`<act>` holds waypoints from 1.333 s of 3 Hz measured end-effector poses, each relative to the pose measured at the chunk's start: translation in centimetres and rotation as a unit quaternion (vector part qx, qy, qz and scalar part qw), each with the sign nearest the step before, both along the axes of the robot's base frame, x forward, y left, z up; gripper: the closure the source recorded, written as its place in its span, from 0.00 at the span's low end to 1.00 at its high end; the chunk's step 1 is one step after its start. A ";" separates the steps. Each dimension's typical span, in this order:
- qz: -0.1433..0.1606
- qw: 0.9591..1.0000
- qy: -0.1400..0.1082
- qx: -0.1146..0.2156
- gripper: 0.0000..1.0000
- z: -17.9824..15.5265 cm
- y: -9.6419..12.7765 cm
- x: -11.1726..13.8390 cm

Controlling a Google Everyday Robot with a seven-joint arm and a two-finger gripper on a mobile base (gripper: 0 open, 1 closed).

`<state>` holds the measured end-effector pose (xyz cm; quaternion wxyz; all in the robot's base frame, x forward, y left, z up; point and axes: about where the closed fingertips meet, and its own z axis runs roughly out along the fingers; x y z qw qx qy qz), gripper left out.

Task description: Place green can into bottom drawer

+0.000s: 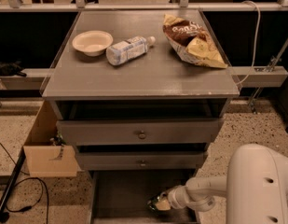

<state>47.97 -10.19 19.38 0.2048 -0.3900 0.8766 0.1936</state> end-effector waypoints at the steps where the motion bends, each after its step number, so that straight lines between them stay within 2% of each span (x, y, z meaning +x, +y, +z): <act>1: 0.000 1.000 0.007 -0.005 0.97 -1.1 -0.2 -0.6; 4: 0.000 1.000 0.007 -0.004 0.27 -1.1 -0.2 -0.6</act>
Offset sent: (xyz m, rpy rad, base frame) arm -0.0054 -0.0021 -0.0100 -0.0082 0.0124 0.0003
